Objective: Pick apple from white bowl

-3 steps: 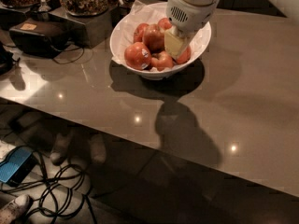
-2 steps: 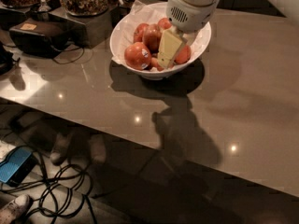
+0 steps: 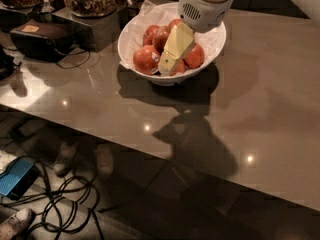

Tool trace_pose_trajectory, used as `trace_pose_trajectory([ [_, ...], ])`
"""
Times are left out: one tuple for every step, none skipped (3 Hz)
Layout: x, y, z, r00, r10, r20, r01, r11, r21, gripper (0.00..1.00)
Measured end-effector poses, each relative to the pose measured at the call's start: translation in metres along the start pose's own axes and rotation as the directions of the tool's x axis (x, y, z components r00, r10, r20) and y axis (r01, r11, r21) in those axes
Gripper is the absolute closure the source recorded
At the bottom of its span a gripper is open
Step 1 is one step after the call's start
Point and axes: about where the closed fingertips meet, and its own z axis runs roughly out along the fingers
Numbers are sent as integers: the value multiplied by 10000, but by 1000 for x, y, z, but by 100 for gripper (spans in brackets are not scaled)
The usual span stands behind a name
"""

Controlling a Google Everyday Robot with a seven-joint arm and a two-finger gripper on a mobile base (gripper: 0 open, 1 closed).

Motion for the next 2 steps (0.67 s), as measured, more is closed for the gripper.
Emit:
trace_pose_trajectory([
  [-14, -10, -8, 9981, 616, 40, -616, 9980, -106, 0],
  [-59, -29, -12, 9896, 1436, 1, -1436, 9895, -185, 0],
])
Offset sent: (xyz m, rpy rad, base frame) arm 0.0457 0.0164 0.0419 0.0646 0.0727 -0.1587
